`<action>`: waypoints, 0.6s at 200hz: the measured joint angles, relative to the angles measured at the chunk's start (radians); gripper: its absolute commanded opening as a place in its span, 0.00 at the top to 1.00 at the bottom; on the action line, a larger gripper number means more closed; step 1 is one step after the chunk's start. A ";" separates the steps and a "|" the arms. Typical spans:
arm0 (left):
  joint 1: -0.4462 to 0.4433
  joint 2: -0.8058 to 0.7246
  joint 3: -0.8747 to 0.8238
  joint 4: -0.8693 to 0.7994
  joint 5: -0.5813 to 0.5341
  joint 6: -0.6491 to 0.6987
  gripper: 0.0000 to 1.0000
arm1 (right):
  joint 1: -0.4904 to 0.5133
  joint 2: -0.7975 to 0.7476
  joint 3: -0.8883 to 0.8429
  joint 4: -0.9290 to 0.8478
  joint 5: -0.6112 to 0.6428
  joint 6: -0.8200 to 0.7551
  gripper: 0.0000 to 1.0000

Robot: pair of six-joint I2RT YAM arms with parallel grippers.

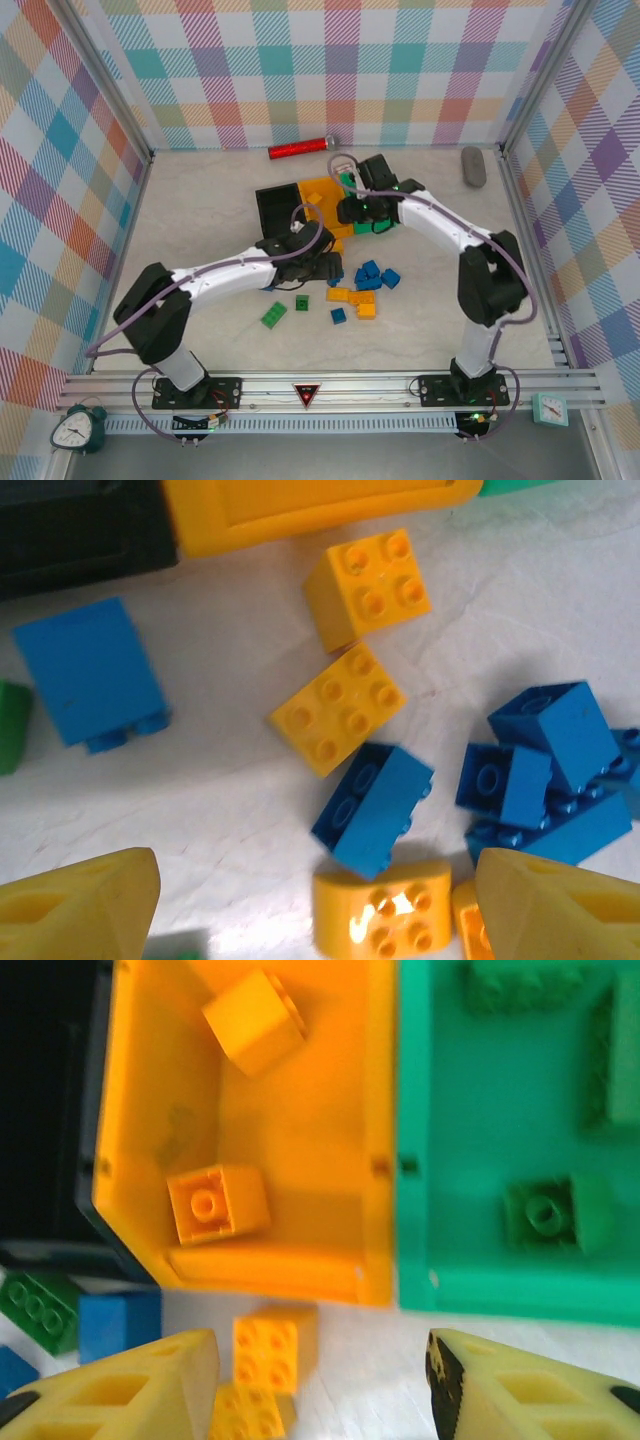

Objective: Sort the legos into containers by color
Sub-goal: Pick up the lego from the center of the table.

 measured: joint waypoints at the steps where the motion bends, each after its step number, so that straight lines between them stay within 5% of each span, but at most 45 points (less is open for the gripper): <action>1: 0.000 0.004 0.004 0.000 0.000 0.000 0.19 | 0.000 -0.009 -0.011 0.002 0.004 0.000 0.42; 63: 0.000 0.277 0.362 -0.122 -0.010 0.004 0.23 | -0.129 -0.242 -0.437 0.147 0.040 0.037 0.42; 120: 0.015 0.406 0.494 -0.239 -0.031 0.015 0.26 | -0.145 -0.372 -0.607 0.271 0.043 0.080 0.42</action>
